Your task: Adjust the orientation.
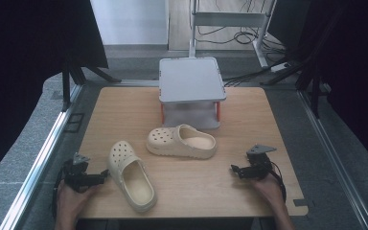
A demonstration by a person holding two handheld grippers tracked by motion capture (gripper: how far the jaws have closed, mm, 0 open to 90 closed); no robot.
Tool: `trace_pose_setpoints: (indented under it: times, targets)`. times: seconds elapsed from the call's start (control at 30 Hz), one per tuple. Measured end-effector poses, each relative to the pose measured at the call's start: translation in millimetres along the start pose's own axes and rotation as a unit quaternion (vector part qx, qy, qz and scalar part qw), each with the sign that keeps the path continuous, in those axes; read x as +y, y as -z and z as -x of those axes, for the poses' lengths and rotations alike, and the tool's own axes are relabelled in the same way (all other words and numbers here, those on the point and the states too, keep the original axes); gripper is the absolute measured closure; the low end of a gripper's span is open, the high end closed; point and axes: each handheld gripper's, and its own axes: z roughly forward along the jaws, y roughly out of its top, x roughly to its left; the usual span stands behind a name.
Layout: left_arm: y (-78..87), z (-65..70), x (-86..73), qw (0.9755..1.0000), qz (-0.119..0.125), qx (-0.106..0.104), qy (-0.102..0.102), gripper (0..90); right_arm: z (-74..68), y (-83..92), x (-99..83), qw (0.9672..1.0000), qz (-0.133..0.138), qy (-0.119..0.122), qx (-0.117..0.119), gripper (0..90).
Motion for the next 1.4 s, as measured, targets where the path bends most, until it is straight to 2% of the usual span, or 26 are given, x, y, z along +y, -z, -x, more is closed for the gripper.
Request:
trace_pose_setpoints:
  times: [0.23,0.57,0.8,0.87,1.03,1.13,1.4]
  targets:
    - [0.9,3.7,-0.9,0.9998,0.002,0.014,0.016,0.3,-1.0,0.1,-0.2,1.0,-0.003,0.0,-0.002,8.4]
    - [1.9,4.3,-1.9,0.9998,0.005,0.01,0.013,2.0,-0.5,0.4,-0.4,1.0,-0.001,-0.003,-0.001,9.2]
    - [2.0,4.2,-1.9,0.9998,0.005,0.01,0.014,2.0,-0.5,1.9,0.4,0.9999,-0.006,-0.014,-0.003,10.2]
    - [2.0,4.2,-1.9,0.9998,0.005,0.01,0.014,2.0,0.0,4.2,2.1,0.9997,-0.013,-0.019,0.005,13.2]
    - [2.0,4.3,-1.9,0.9998,0.005,0.011,0.014,2.0,-2.3,12.0,6.1,0.9997,-0.012,-0.016,0.016,13.0]
    - [2.1,4.6,-2.0,0.9998,0.005,0.011,0.015,2.1,-9.0,22.1,13.0,0.9996,-0.009,-0.002,0.026,12.5]
    - [2.2,4.7,-2.1,0.9998,0.005,0.012,0.015,2.2,-26.9,33.8,34.6,0.998,-0.005,0.019,0.06,8.5]
